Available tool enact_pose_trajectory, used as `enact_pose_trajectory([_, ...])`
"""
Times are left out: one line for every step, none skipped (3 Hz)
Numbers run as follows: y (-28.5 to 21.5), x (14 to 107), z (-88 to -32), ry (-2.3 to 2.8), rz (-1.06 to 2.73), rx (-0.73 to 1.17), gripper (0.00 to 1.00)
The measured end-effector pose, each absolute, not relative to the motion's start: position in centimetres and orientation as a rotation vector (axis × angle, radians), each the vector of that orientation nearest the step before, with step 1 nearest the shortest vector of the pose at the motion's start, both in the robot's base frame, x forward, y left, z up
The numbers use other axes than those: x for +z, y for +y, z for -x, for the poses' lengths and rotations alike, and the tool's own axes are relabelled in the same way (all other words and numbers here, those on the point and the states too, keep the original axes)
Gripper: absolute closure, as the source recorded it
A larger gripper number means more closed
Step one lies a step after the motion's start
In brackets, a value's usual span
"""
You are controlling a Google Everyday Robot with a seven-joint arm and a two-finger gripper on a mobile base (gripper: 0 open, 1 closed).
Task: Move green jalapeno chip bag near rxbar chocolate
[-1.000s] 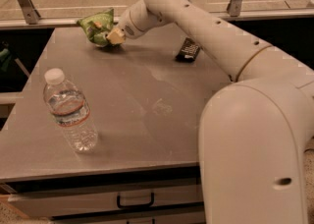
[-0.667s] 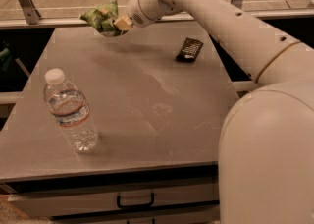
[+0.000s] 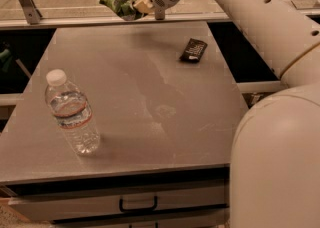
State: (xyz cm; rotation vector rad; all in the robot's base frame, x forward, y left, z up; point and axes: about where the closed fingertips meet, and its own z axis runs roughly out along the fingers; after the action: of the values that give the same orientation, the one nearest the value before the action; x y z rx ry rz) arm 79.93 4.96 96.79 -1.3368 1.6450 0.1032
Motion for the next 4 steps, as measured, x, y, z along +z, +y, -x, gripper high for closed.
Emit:
enact_pose_trajectory([2.1,94.6,-80.4,1.709,1.350,0.072,1.00])
enact_pose_trajectory([-0.1,91.5,-80.1,1.795,1.374,0.055,0.84])
enact_pose_trajectory([-2.0,89.0,-79.5,1.869,1.389,0.039,0.59])
enact_pose_trajectory([-3.6,88.0,-79.1,1.910,1.391,0.017,0.36])
